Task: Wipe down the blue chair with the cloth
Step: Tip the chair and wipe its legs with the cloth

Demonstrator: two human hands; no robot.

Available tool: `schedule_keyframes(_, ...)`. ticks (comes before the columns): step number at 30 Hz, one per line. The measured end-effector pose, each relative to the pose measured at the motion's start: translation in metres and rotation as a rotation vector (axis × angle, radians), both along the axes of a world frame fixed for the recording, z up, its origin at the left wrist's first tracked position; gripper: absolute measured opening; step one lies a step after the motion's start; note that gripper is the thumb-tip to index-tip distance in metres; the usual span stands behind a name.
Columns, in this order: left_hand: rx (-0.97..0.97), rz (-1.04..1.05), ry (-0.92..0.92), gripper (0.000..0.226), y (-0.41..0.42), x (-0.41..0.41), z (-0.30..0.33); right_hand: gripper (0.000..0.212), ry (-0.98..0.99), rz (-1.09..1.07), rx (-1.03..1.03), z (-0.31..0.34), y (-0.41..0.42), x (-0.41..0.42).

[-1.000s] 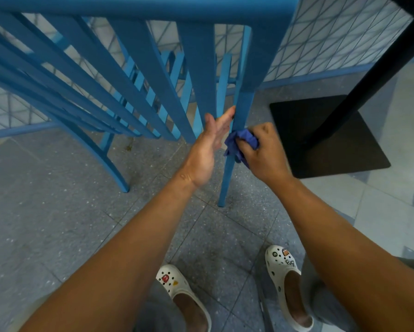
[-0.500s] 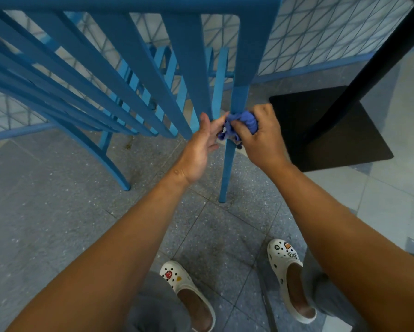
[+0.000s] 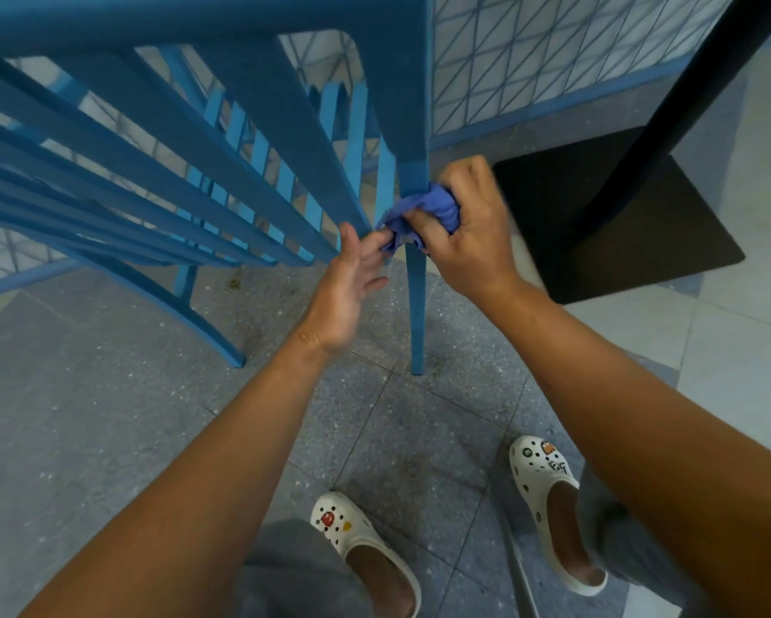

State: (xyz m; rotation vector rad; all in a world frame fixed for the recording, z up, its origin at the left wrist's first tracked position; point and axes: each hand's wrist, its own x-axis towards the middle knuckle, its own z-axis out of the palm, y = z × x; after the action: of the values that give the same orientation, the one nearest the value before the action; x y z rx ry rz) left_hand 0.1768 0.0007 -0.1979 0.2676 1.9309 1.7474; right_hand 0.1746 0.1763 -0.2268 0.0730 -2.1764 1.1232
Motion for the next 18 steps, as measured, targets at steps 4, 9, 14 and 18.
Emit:
schedule_keyframes(4,-0.025,-0.011,-0.002,0.143,0.001,0.0,-0.009,0.032,-0.031,-0.005,-0.027,-0.03,-0.001,-0.004)
schedule_keyframes(9,-0.127,-0.017,-0.039,0.116,0.003,0.007,-0.037,0.033,-0.133,0.005,-0.048,-0.079,-0.003,0.001)
schedule_keyframes(14,-0.158,0.015,-0.127,0.073,0.01,0.004,-0.065,0.034,-0.227,0.044,-0.051,-0.118,-0.001,0.001)
schedule_keyframes(18,-0.185,0.001,-0.167,0.08,0.015,0.0,-0.076,0.033,-0.29,0.067,-0.048,-0.143,-0.001,0.003)
